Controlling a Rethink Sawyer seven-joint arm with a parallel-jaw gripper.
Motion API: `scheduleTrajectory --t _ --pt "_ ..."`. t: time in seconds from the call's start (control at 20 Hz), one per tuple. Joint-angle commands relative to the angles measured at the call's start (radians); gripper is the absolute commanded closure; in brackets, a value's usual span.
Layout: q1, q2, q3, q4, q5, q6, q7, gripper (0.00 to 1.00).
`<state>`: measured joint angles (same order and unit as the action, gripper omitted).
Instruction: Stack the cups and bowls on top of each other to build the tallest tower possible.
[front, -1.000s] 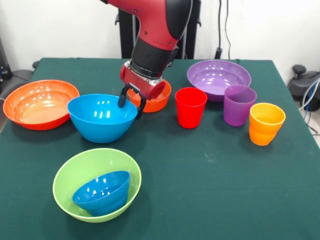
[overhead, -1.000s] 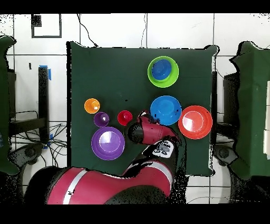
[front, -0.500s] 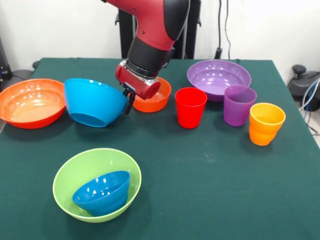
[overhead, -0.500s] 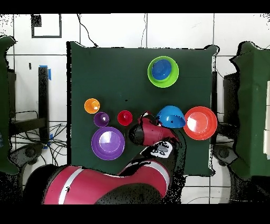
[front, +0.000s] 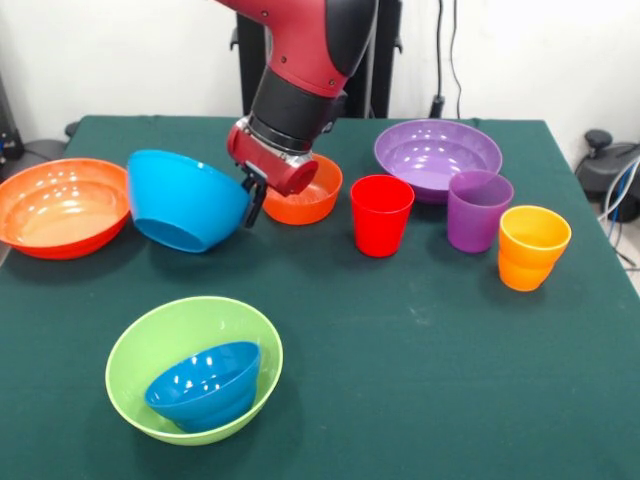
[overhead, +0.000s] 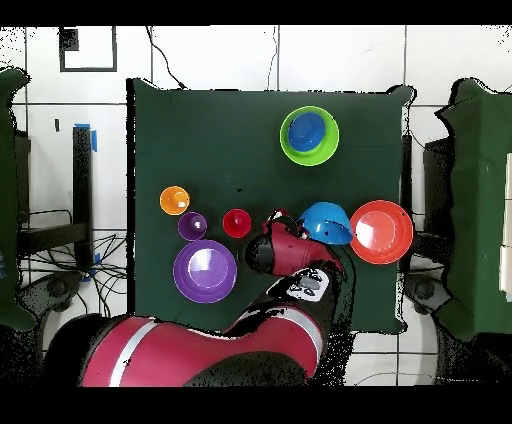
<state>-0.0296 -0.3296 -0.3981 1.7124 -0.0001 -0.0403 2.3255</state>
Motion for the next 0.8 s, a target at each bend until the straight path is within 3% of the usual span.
scheduleTrajectory --t 0.05,0.45,0.8 --pt "-0.035 -0.069 0.109 0.001 0.005 0.111 0.071 1.00" --pt "-0.155 -0.231 0.221 0.019 0.018 0.290 0.022 1.00" --pt "-0.265 -0.271 0.338 0.011 0.036 0.331 0.018 1.00"
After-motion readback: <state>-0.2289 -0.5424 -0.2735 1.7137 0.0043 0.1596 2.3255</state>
